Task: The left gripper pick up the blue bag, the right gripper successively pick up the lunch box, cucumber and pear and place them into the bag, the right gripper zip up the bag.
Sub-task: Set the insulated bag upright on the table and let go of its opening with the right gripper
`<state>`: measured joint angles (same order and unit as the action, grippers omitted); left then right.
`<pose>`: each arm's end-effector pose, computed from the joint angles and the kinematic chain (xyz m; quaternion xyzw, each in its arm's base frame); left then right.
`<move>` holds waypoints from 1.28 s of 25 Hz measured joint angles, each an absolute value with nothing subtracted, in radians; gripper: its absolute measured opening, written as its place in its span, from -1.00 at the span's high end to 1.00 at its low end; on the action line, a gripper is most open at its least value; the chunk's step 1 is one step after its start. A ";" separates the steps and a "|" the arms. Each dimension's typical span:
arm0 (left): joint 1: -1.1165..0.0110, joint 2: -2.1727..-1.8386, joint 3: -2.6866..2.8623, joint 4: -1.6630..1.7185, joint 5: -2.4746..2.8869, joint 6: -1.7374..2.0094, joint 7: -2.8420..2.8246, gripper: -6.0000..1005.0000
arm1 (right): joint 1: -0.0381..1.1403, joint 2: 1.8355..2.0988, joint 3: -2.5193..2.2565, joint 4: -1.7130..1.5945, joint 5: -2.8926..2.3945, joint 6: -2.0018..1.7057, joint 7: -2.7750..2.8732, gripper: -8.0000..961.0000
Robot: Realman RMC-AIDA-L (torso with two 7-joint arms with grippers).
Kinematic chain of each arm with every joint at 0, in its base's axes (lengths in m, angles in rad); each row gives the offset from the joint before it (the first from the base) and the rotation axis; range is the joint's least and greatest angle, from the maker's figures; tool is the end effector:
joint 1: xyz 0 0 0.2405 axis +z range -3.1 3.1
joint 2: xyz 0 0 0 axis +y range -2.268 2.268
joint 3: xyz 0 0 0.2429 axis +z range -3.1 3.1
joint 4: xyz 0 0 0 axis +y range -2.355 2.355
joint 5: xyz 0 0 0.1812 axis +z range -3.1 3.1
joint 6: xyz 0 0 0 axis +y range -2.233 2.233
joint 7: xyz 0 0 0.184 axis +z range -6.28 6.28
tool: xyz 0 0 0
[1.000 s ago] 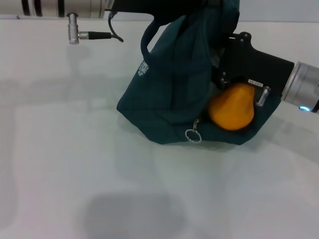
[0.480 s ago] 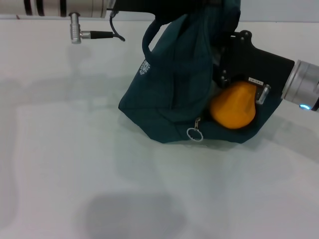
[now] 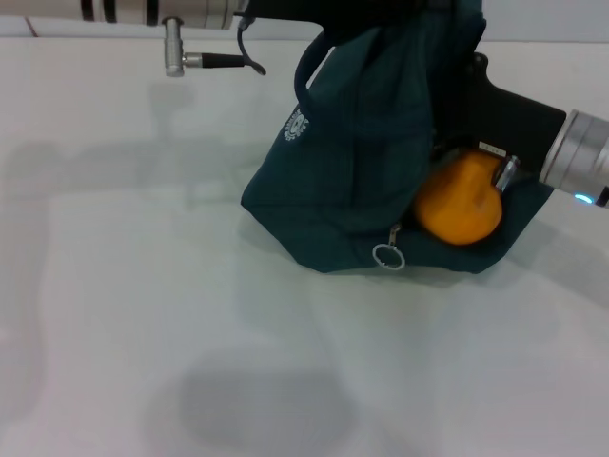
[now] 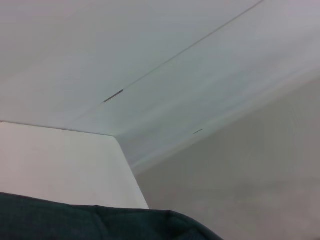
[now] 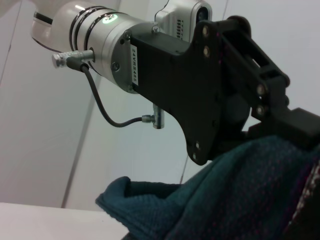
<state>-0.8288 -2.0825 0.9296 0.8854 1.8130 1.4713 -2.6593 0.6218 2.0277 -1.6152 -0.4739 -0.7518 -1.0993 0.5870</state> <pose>-0.0623 0.3755 -0.0151 0.8014 0.5246 0.2826 0.0515 0.1360 0.3708 -0.0559 -0.9002 -0.0419 0.3162 0.2966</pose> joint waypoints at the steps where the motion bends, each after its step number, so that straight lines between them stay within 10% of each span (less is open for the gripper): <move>1: -0.832 -2.082 0.930 0.885 1.813 1.471 -2.659 0.85 | 0.623 2.027 -1.615 -0.475 -0.746 -1.098 0.585 0.30; 32: -0.804 -2.083 0.930 0.865 1.773 1.512 -2.687 0.85 | 0.649 2.028 -1.592 -0.490 -0.733 -1.091 0.506 0.31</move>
<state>-0.8038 -2.0828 0.9297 0.8651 1.7735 1.5123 -2.6866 0.6492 2.0280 -1.5916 -0.4896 -0.7332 -1.0906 0.5063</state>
